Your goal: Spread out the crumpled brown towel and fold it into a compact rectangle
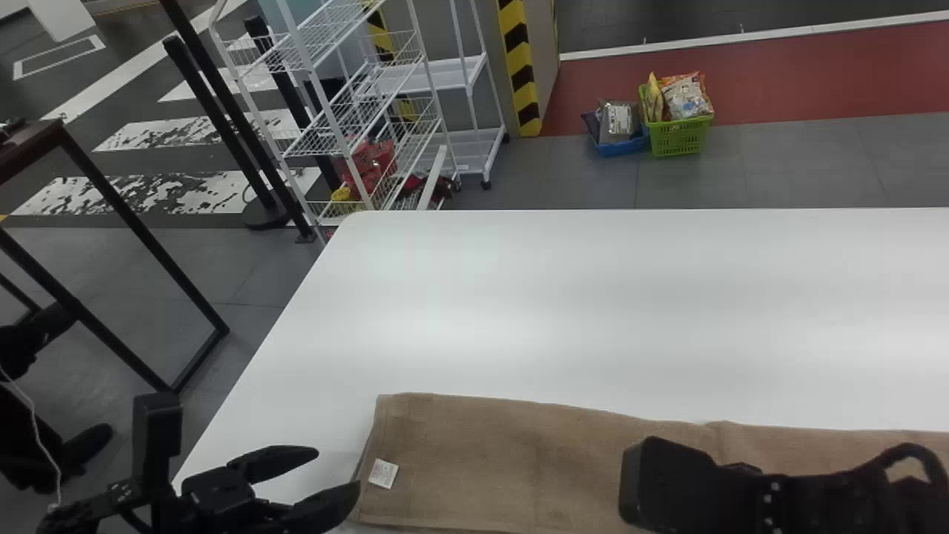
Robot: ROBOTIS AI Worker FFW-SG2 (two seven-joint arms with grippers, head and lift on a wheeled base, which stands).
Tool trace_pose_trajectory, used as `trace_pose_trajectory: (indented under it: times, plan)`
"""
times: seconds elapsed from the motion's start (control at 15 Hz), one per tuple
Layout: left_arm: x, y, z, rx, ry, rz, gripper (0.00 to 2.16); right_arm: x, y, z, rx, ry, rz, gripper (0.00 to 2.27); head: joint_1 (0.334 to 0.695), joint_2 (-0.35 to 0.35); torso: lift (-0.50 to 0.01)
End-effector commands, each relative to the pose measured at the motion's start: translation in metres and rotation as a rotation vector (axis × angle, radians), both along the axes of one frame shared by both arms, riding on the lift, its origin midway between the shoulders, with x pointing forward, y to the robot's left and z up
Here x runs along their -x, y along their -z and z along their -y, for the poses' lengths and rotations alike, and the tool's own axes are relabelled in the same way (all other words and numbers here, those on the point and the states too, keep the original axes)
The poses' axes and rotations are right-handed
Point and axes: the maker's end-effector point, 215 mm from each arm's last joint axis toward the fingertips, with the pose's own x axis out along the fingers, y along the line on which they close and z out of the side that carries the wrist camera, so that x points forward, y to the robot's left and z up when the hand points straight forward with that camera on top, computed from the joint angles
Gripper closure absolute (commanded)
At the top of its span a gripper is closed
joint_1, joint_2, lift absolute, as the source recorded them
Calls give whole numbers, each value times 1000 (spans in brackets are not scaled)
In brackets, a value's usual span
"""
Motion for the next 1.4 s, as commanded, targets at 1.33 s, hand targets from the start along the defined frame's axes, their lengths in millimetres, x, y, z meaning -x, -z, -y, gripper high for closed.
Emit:
trace_pose_trajectory:
  times: [1.33]
  plan:
    - [1, 6, -3, -2, -5, -5, 66, -4, 14, -11, 53, -54, 9, 822, 695, 350, -127]
